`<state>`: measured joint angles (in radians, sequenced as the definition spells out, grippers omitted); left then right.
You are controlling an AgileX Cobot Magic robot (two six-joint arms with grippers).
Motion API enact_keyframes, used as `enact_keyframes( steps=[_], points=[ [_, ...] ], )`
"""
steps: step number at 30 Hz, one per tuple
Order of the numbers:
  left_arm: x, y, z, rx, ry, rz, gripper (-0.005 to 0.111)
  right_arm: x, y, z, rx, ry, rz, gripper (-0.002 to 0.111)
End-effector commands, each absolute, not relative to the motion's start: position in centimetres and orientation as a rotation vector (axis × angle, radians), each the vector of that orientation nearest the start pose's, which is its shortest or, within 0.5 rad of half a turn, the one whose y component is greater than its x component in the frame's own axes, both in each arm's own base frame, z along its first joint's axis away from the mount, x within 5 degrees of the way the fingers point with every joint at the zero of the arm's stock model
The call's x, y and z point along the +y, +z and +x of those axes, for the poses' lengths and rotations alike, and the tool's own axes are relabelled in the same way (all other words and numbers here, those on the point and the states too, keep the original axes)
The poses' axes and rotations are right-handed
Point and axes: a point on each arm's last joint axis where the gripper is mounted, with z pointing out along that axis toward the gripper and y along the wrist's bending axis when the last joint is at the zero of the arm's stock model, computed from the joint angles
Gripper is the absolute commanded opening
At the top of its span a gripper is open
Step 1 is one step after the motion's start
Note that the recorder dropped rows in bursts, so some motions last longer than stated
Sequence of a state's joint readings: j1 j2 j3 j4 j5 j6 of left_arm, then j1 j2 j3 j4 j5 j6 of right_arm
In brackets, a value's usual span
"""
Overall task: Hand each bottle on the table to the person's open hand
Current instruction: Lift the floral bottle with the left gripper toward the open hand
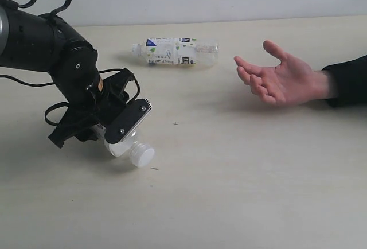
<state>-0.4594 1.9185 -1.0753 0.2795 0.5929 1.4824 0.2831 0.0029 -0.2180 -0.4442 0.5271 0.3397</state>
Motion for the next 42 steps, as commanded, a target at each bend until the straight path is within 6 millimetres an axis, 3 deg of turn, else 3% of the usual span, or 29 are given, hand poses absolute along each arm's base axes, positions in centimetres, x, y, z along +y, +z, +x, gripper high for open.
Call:
enact_keyframes(
  steps=[1, 6, 11, 14, 20, 24, 26, 31, 36, 42],
  points=[
    [-14.4, 13.6, 32.0, -1.64, -0.434, -2.783, 0.001, -0.8, 24.2, 4.2, 1.731, -0.013, -0.136, 0.0],
    [-14.8, 15.5, 32.1, -2.196, -0.453, -2.539, 0.001, -0.8, 24.2, 4.2, 1.731, -0.013, -0.136, 0.0],
    [-16.0, 19.8, 31.8, -2.884, -0.377, -2.051, 0.001, -0.8, 24.2, 4.2, 1.731, -0.013, -0.136, 0.0],
    [-17.1, 22.5, 31.1, -3.136, -0.296, -1.738, 0.001, -0.8, 24.2, 4.2, 1.731, -0.012, -0.135, 0.0],
    [-19.6, 28.5, 29.1, -3.398, -0.148, -1.362, 0.001, -0.8, 24.2, 4.2, 1.731, -0.013, -0.137, 0.0],
    [-20.0, 30.2, 28.2, -3.551, 0.11, -0.923, 0.001, -0.8, 24.2, 4.2, 1.731, -0.013, -0.137, 0.0],
    [-20.4, 30.9, 28.1, -3.555, 0.21, -0.877, 0.001, -0.8, 24.2, 4.2, 1.731, -0.013, -0.137, 0.0],
    [-22.4, 31.9, 27.4, -3.588, 0.343, -0.688, 0.0, -0.8, 24.2, 4.2, 1.731, -0.012, -0.135, 0.0],
    [-25.9, 32.1, 26.9, -3.631, 0.399, -0.52, 0.0, -0.8, 24.2, 4.2, 1.731, -0.014, -0.137, 0.0],
    [-32.5, 31.7, 27.2, -3.624, 0.581, -0.54, 0.0, -0.8, 24.2, 4.2, 1.731, -0.014, -0.137, 0.0]
  ],
)
